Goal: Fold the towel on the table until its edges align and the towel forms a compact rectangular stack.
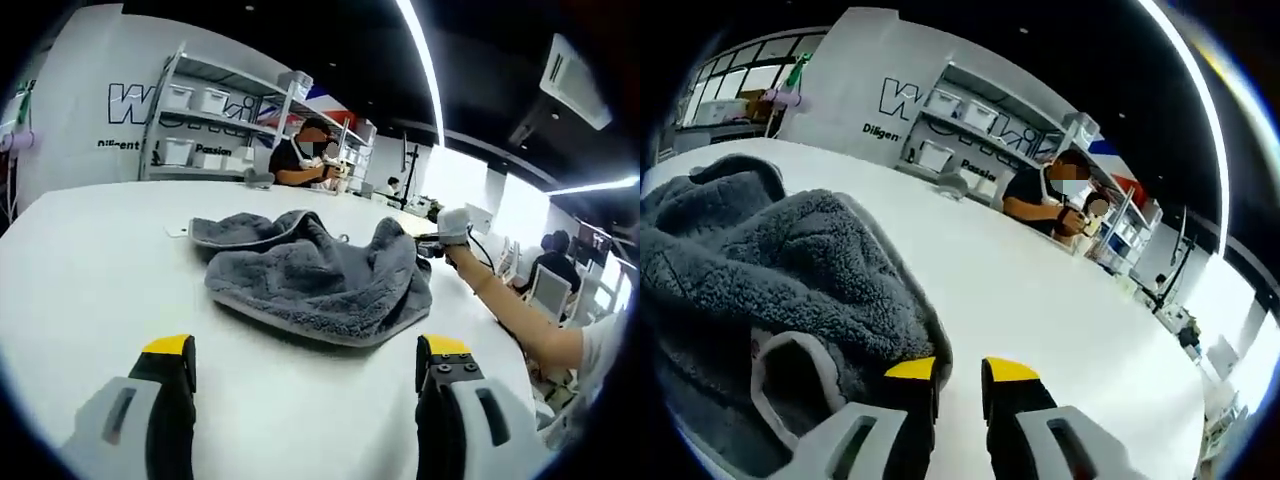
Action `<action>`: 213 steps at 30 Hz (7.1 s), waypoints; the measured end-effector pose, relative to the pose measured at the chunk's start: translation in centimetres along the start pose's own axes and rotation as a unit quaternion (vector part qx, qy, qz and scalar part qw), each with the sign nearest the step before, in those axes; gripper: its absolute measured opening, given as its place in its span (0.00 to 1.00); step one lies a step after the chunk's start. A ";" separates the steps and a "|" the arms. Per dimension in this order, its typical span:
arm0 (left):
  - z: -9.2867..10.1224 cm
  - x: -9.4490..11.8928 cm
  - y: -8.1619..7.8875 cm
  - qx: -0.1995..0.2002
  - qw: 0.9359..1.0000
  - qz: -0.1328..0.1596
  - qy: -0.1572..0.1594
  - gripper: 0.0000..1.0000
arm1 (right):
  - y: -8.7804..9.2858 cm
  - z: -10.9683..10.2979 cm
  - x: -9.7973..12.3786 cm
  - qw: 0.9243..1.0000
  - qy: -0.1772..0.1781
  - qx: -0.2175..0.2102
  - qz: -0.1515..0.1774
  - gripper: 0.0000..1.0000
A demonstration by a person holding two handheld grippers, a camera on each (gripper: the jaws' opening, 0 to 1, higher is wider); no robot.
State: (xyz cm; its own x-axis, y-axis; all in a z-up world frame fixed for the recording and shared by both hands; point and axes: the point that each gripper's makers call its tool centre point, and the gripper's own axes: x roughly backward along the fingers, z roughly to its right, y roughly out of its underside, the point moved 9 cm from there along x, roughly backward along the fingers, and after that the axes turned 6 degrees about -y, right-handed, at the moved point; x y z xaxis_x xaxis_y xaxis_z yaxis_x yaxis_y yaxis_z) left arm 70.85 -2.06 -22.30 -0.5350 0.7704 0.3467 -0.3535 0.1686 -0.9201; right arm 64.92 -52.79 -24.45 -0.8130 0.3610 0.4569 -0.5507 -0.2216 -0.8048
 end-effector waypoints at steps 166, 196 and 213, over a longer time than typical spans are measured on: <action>-6.7 -2.8 -17.3 0.010 0.926 0.165 -0.338 0.06 | -8.9 -15.7 9.8 0.848 -0.497 0.092 0.160 0.96; -11.8 9.6 -18.8 -0.030 0.841 0.123 -0.526 0.07 | -8.4 -16.2 9.5 0.845 -0.503 0.104 0.147 0.96; -14.3 4.1 -14.4 -0.001 0.864 0.103 -0.492 0.08 | -8.3 -16.4 9.5 0.845 -0.506 0.104 0.143 0.99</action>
State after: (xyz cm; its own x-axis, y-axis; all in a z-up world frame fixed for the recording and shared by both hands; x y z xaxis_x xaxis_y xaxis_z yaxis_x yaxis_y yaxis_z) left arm 84.73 7.39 -10.21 -0.9806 -0.1117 0.1612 -0.1717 0.0915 -0.9809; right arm 64.88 -32.67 -19.67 -0.6066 -0.6690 0.4296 -0.2410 -0.3602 -0.9012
